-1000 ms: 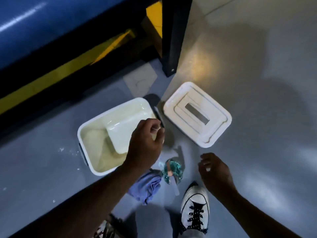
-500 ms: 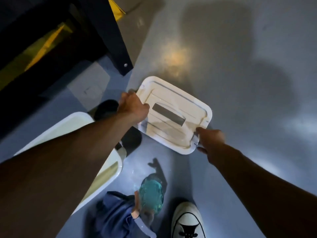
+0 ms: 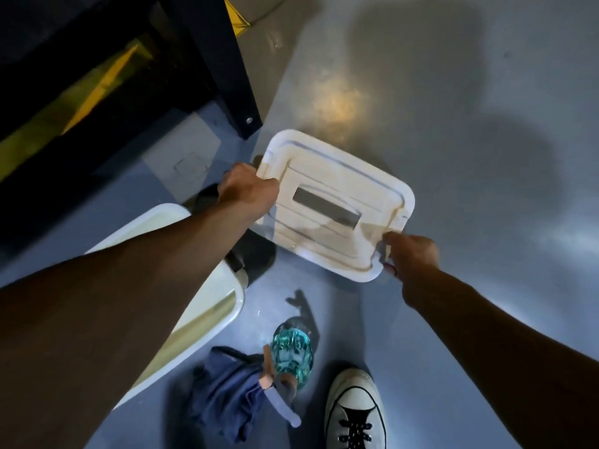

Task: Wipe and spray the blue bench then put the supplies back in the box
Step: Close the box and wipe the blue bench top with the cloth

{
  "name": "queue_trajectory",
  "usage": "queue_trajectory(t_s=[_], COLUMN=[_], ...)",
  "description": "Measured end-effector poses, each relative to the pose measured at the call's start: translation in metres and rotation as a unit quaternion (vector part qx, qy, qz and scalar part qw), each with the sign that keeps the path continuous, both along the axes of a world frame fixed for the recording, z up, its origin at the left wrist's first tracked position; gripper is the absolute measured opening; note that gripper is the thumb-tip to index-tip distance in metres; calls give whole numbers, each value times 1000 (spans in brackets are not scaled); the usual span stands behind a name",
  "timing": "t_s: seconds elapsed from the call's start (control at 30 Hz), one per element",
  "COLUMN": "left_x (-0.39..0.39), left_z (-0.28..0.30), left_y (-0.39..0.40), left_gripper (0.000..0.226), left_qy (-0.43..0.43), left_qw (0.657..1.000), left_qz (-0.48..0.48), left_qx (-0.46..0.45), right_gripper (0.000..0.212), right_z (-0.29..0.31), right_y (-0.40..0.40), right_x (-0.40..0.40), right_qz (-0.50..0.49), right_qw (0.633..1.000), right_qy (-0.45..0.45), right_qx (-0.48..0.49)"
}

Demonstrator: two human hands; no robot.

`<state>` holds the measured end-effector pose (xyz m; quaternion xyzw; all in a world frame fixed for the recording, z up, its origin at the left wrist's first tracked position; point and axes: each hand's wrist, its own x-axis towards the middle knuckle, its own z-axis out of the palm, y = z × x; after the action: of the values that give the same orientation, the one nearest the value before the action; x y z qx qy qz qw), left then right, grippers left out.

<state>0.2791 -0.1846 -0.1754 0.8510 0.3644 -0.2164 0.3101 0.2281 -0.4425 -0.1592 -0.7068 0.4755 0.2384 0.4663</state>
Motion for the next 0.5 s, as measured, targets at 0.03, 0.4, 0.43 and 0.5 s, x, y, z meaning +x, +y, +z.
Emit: queue_trajectory(t_s=[0.03,0.4,0.43,0.5], left_x=[-1,-103,-120,-155], left_z=[14,153,159,160], left_y=[-1,97,107,130], left_gripper=[43,13,13,19], left_qy=[-38,-151,-141,-115], left_qw=[999,981,980,979], left_qz=[-3,107,122,154], left_qx=[1,62,68,72], right_gripper=[10,31,31,31], right_z=[13,145,147,144], right_y=[1,77,90,117], right_x=[1,7,5,-2], right_qz=[8,180,206,261], right_qw=[1000,977,971,957], right_qy=[-19,-113,-118,-126], right_qx=[-15,-23,-19,-16])
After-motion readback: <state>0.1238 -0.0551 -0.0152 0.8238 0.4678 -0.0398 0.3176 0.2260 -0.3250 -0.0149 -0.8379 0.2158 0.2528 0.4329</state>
